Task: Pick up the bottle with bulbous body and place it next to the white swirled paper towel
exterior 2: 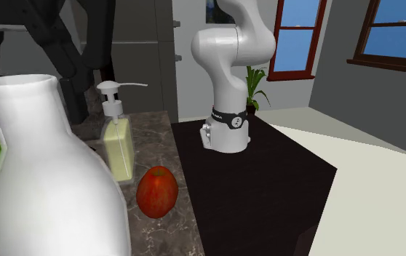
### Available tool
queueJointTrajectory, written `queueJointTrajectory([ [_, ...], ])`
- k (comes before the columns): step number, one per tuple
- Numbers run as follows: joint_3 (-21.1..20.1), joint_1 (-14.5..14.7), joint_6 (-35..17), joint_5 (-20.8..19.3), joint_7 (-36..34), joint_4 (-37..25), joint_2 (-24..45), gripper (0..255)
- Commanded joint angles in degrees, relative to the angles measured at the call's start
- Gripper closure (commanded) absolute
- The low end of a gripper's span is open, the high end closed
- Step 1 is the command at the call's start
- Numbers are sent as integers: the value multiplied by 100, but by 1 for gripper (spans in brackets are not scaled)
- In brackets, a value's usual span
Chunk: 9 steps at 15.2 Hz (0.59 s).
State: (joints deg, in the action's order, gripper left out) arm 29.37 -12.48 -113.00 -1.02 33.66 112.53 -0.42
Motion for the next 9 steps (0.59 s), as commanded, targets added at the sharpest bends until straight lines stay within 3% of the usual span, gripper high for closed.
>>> queueJointTrajectory([
  [1,-5,5,161,-21,-16,-125,-43,255],
  [9,-19,16,767,-58,-38,-660,-124,255],
])
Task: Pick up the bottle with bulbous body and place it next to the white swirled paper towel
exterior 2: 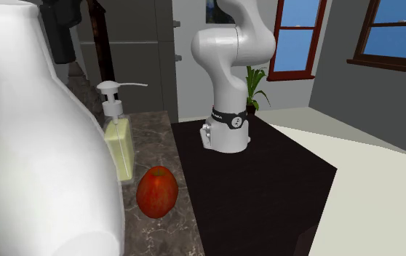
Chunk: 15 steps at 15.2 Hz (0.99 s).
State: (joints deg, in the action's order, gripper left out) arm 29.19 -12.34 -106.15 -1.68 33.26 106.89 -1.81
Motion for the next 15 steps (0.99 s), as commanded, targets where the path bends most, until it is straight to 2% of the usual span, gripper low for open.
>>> queueJointTrajectory([
  [1,-2,2,159,7,2,-169,11,255],
  [15,9,-6,1259,64,54,-1362,117,255],
])
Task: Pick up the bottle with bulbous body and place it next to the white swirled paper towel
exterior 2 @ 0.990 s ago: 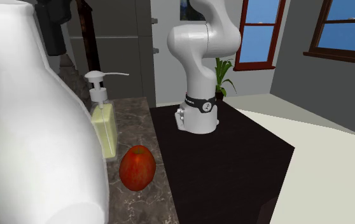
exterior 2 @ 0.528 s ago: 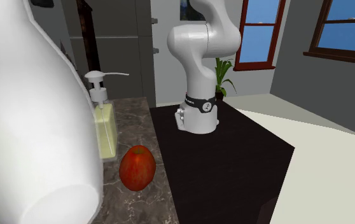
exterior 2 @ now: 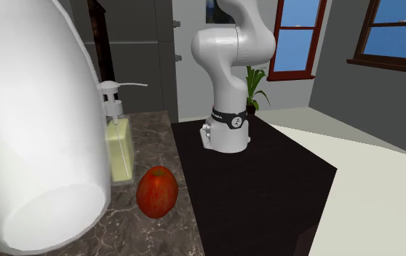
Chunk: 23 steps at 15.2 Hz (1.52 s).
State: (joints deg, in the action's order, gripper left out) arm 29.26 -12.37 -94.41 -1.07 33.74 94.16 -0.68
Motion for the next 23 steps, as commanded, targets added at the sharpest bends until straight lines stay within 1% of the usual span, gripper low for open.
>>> queueJointTrajectory([
  [1,6,-5,166,12,15,-188,25,255],
  [8,40,-42,757,109,88,-948,217,255],
  [14,90,-111,1304,241,180,-1716,472,255],
  [19,147,-219,1810,405,279,-2480,769,255],
  [23,202,-369,2273,595,377,-3222,1090,255],
])
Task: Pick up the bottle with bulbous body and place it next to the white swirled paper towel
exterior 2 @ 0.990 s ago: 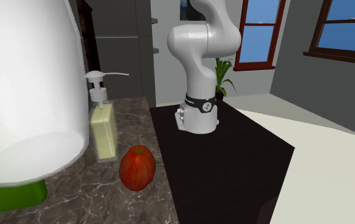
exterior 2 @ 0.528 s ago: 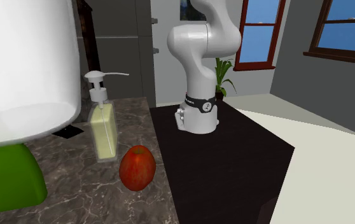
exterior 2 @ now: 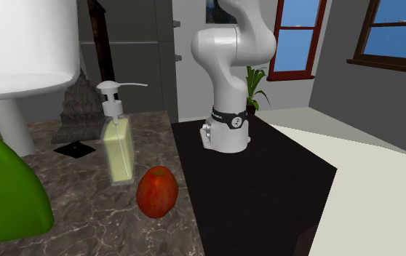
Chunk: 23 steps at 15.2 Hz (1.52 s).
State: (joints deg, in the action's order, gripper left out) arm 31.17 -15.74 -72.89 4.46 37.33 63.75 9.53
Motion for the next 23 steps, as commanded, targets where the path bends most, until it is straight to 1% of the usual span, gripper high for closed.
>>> queueJointTrajectory([
  [1,25,-85,249,102,44,-395,165,255],
  [4,66,-300,686,330,129,-1145,517,255],
  [5,69,-340,754,367,140,-1264,574,255],
  [9,210,-401,499,66,548,-504,16,255],
  [13,379,-578,368,-126,999,-58,-345,255],
  [18,650,-897,297,-242,1644,211,-577,255],
  [23,989,-1319,297,-202,2390,214,-568,255],
])
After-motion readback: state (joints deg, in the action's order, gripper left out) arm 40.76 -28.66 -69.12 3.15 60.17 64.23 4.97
